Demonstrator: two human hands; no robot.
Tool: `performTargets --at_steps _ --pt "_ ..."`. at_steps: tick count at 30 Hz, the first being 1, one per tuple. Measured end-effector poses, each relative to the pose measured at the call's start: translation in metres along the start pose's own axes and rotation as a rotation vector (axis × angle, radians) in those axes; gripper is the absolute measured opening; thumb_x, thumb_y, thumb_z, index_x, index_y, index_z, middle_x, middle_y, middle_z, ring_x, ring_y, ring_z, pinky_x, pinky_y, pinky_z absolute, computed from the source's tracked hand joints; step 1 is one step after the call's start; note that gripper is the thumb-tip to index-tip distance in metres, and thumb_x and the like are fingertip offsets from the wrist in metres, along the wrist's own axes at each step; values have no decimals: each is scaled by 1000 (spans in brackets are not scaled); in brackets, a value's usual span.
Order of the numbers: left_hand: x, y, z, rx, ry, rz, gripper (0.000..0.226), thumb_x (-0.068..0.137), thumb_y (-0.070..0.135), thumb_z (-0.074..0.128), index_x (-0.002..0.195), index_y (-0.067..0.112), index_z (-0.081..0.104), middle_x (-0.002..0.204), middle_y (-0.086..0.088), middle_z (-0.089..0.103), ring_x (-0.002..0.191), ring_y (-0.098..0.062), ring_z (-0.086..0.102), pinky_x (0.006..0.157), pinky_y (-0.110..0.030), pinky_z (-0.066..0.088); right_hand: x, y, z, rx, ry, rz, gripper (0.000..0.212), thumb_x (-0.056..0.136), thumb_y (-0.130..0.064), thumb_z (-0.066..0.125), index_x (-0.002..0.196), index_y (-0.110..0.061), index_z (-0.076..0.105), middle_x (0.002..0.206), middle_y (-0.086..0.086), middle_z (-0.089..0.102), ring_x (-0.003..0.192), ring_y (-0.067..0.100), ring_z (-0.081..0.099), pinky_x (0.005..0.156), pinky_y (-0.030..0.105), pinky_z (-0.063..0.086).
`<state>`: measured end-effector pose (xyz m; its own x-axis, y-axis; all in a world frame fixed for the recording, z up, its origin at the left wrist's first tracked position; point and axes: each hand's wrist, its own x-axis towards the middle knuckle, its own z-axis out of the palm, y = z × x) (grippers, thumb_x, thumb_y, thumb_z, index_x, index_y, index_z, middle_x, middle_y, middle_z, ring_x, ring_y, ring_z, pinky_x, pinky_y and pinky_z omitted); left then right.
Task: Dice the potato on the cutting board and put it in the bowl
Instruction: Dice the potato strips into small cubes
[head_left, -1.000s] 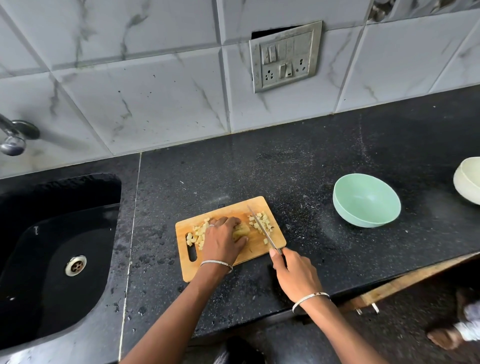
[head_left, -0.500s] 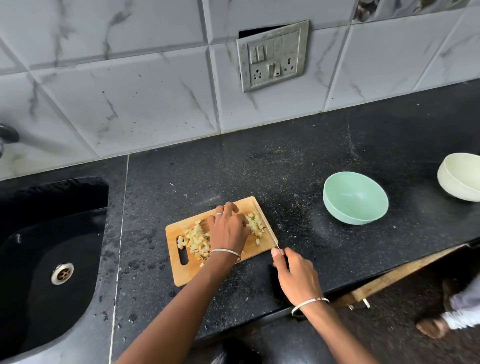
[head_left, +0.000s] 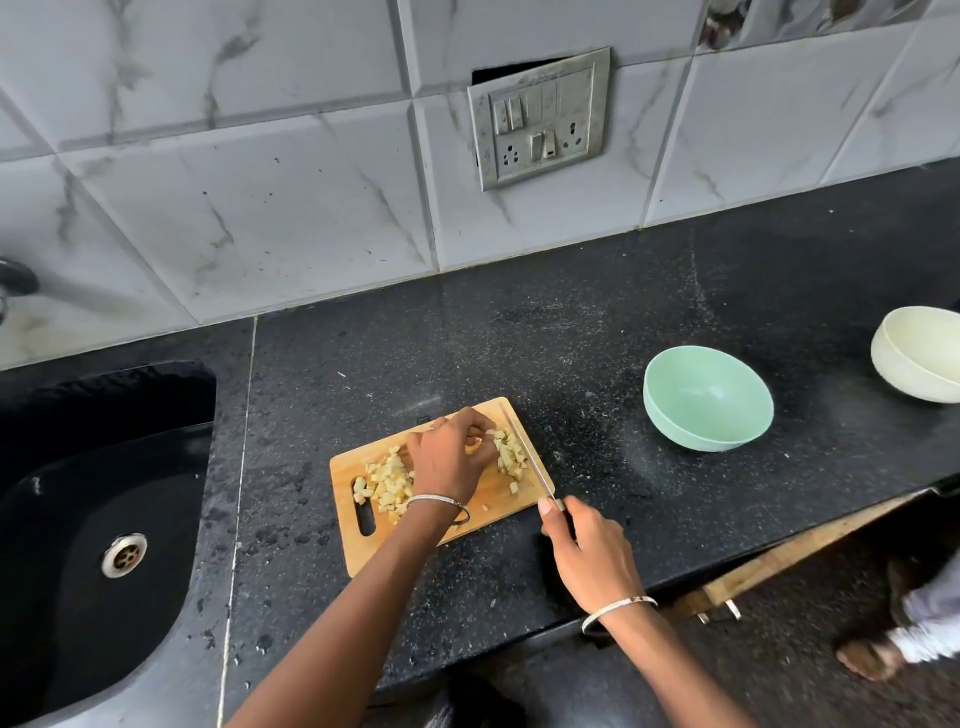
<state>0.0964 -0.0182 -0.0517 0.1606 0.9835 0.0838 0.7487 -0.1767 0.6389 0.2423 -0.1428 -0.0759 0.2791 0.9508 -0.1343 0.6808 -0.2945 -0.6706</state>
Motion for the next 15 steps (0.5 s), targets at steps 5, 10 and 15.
performTargets --at_steps 5,10,15 --pt "-9 -3 -8 -286 1 -2 20 77 7 72 86 24 71 77 13 68 66 -3 56 64 -15 49 -2 1 2 1 -17 -3 42 98 -57 33 85 -23 56 86 -4 71 87 27 64 73 39 46" --pt "-17 -7 -7 43 -49 109 15 76 18 75 87 28 74 77 15 70 69 -5 57 71 -29 49 -5 3 2 12 -11 -21 43 98 -56 34 83 -22 55 83 -3 71 82 26 65 72 40 47" --pt "-44 -8 8 243 -66 80 14 79 21 73 91 27 73 83 10 73 86 -16 64 84 -37 48 -21 7 0 7 -29 -12 43 98 -55 33 84 -21 56 75 -3 66 82 27 63 71 40 45"
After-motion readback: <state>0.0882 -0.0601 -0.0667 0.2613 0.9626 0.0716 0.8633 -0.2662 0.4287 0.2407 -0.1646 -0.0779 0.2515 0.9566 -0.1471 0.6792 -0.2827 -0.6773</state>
